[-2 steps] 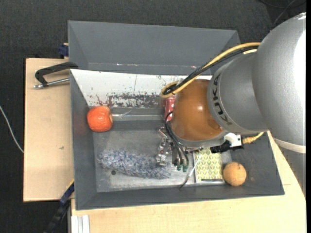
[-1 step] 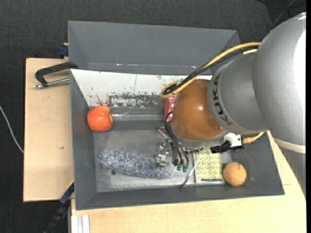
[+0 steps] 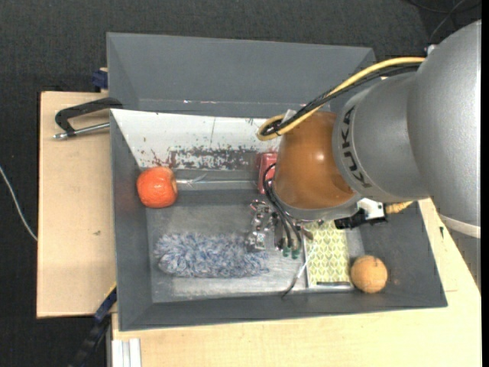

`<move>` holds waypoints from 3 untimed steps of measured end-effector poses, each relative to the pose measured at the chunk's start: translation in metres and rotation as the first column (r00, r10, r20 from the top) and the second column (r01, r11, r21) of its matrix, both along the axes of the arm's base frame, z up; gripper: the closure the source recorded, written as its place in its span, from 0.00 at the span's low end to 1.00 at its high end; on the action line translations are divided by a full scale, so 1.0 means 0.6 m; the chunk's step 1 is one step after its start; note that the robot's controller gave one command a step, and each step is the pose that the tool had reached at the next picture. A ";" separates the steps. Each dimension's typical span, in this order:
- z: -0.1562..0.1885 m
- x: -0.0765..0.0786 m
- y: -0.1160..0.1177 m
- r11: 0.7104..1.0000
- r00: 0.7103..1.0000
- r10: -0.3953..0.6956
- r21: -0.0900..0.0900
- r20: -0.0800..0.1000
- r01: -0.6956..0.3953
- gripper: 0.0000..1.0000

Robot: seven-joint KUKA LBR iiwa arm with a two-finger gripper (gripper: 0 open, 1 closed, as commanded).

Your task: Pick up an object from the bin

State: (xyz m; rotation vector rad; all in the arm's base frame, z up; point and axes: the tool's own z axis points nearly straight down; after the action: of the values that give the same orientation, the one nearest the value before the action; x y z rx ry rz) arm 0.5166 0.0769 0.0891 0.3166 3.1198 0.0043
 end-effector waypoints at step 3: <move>0.242 0.021 0.023 0.997 0.997 0.072 -0.001 0.003 -0.072 1.00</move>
Offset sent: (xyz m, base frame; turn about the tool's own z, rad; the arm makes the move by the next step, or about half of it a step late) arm 0.0173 0.0166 0.1656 -0.0742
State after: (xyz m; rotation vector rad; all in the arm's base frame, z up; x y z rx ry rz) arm 0.5294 0.0906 0.2342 0.2042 3.1262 0.0044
